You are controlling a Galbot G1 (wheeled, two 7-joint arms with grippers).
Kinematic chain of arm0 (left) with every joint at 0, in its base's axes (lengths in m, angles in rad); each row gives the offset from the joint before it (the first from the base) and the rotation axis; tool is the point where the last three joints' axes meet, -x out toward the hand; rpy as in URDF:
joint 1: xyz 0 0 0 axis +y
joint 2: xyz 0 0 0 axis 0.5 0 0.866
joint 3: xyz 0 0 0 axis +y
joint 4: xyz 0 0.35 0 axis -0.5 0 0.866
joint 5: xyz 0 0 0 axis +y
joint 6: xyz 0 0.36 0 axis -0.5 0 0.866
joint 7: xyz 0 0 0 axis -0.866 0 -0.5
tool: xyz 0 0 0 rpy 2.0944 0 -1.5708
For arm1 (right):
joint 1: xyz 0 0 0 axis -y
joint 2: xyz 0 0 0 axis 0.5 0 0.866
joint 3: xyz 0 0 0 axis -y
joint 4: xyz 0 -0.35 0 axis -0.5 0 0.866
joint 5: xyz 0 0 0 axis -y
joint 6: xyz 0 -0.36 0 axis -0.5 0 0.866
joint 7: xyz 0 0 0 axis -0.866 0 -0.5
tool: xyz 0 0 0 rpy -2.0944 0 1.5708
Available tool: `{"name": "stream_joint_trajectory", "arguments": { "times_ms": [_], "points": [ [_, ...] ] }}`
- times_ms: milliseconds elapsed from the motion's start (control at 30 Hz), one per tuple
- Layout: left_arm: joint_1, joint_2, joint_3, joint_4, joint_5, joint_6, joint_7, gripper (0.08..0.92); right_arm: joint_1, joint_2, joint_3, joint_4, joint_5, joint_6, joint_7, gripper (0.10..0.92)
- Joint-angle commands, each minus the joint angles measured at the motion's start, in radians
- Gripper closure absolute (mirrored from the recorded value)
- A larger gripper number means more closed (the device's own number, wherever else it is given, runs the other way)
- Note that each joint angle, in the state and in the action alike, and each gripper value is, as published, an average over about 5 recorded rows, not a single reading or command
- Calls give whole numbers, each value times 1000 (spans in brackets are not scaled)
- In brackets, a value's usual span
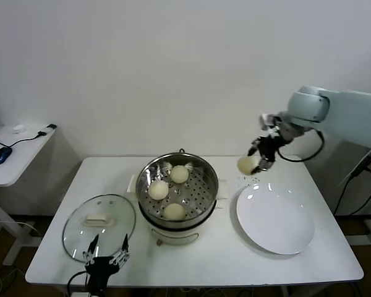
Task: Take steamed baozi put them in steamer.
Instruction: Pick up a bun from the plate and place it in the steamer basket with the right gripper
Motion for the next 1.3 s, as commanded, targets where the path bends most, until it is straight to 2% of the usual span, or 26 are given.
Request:
{"name": "stream_joint_trajectory", "arguments": {
  "times_ms": [33,200,567,1100,1200,1300],
  "points": [
    [-3,1,0,-6,-2,5,0,177,52,242,-8,115,258,-144,156,397],
    [0,0,0,-12,-5,6,2,177,-95,292,10,66,201,-177,204,397],
    [9,-1,1,-15,-7,6,4,177,-300,298,43,-101,42,-190,218,397],
    [5,-6,11,-18,-2,7,4,177,-375,274,106,-149,5,-173,216,397],
    [5,-7,11,-20,-1,9,4,177,-369,266,116,-152,1,-152,199,371],
    [5,-7,10,-25,0,11,5,177,-341,253,124,-156,1,-109,146,299]
  ]
}}
